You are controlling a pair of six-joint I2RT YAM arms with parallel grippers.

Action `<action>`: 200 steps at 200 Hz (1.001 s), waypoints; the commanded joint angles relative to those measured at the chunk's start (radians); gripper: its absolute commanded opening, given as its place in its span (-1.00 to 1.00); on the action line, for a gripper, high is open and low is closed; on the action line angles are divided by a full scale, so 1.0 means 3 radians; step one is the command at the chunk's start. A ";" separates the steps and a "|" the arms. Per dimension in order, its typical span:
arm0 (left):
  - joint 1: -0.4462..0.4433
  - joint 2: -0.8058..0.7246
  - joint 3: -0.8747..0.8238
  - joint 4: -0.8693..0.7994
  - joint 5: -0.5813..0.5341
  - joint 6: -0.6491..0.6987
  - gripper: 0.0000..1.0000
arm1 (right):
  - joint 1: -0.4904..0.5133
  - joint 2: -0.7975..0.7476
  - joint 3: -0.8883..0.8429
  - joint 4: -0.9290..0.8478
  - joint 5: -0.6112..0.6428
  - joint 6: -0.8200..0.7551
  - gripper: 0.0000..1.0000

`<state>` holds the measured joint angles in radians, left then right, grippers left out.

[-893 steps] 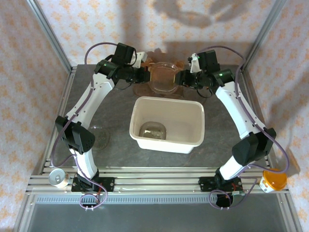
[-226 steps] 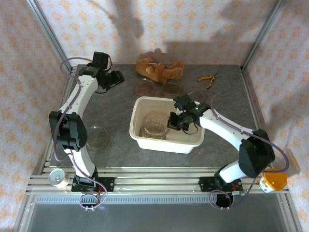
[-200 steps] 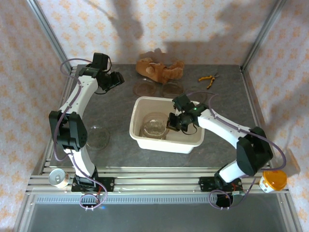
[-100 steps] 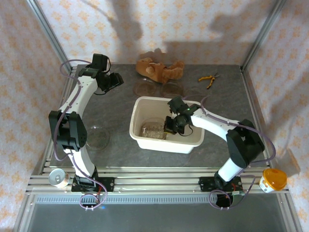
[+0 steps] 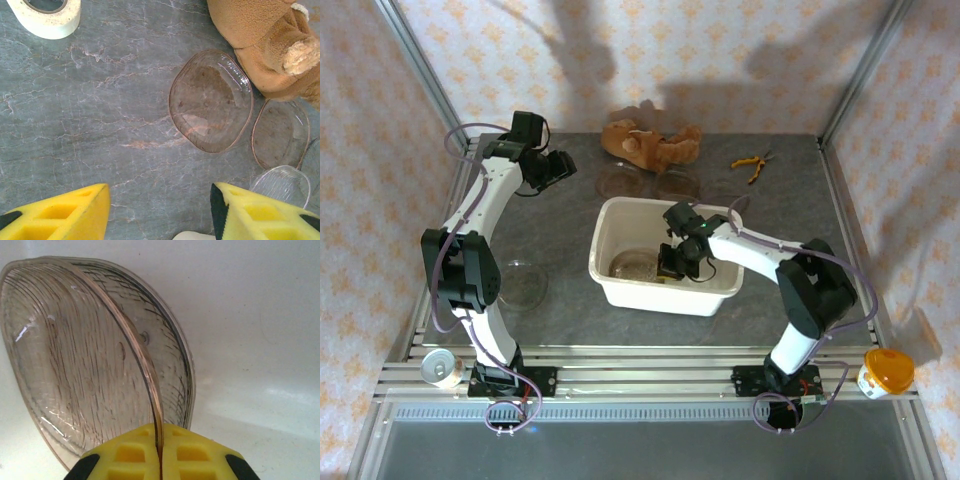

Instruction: Place the plates into the plastic bin on the countertop

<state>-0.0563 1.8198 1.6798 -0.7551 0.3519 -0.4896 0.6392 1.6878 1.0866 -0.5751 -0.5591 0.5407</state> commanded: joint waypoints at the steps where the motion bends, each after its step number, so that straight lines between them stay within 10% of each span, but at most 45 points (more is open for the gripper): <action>1: 0.0029 -0.0039 0.0028 -0.0083 -0.0012 0.0021 0.12 | 0.0033 0.0088 0.0079 -0.0170 -0.0044 -0.0064 -0.85; 80: 0.0030 -0.0027 0.0065 -0.0106 -0.0012 0.0029 0.12 | 0.0065 -0.0123 0.0265 -0.0510 0.0213 -0.0142 -0.19; 200: 0.0029 -0.0126 -0.0146 -0.0009 -0.0118 -0.0172 0.13 | 0.0104 -0.0574 0.0926 -0.1294 0.0821 -0.0449 0.16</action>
<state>-0.0559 1.8187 1.6714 -0.7547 0.3542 -0.5167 0.6651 1.5616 1.3090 -0.8631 -0.4011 0.4557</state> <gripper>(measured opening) 0.561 0.572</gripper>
